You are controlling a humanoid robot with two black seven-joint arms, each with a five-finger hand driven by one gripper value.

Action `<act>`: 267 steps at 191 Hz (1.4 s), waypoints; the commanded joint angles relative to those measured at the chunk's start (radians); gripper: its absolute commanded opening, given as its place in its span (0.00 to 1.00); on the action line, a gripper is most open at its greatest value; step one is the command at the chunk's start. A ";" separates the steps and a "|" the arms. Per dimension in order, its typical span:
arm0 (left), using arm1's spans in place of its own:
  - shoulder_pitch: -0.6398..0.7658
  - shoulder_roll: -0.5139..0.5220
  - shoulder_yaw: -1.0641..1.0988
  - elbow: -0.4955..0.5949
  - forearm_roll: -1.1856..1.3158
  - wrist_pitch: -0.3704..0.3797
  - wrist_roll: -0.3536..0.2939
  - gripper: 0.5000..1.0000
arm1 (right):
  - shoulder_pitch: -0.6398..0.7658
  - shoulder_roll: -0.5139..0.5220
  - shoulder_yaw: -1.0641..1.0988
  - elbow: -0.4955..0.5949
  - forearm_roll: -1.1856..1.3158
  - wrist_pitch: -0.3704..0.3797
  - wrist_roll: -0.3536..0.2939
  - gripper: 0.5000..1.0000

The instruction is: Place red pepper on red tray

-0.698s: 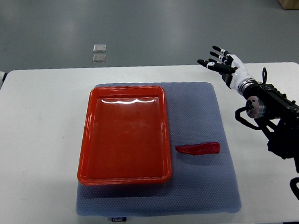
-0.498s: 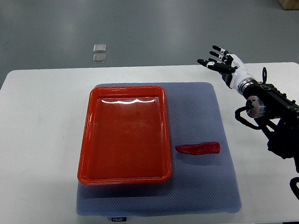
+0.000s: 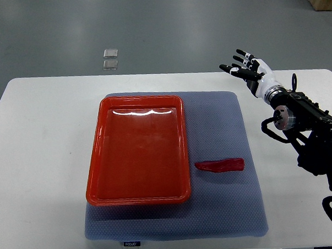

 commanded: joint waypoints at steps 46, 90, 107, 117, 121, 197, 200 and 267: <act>0.000 0.000 -0.001 0.000 0.000 0.000 0.000 1.00 | 0.003 -0.009 0.000 0.001 -0.001 0.002 0.002 0.83; 0.000 0.000 -0.001 0.000 0.000 0.000 0.000 1.00 | 0.000 -0.032 -0.002 0.001 -0.001 0.003 0.002 0.83; 0.000 0.000 -0.001 0.000 -0.001 0.000 0.000 1.00 | -0.001 -0.049 -0.002 0.001 -0.001 0.003 0.011 0.83; 0.000 0.000 -0.001 0.000 0.000 0.000 0.000 1.00 | -0.003 -0.055 -0.002 0.004 -0.001 0.006 0.021 0.83; 0.000 0.000 -0.001 0.000 -0.001 0.000 0.000 1.00 | -0.003 -0.061 -0.002 0.007 -0.001 0.009 0.025 0.83; 0.000 0.000 -0.001 0.000 0.000 0.000 0.000 1.00 | 0.003 -0.089 -0.023 0.073 -0.012 0.035 0.031 0.83; 0.000 0.000 -0.001 0.000 0.000 0.000 0.000 1.00 | 0.003 -0.089 -0.025 0.077 -0.013 0.035 0.029 0.83; 0.000 0.000 -0.001 0.000 0.000 0.000 0.000 1.00 | 0.058 -0.169 -0.167 0.165 -0.051 0.037 0.029 0.83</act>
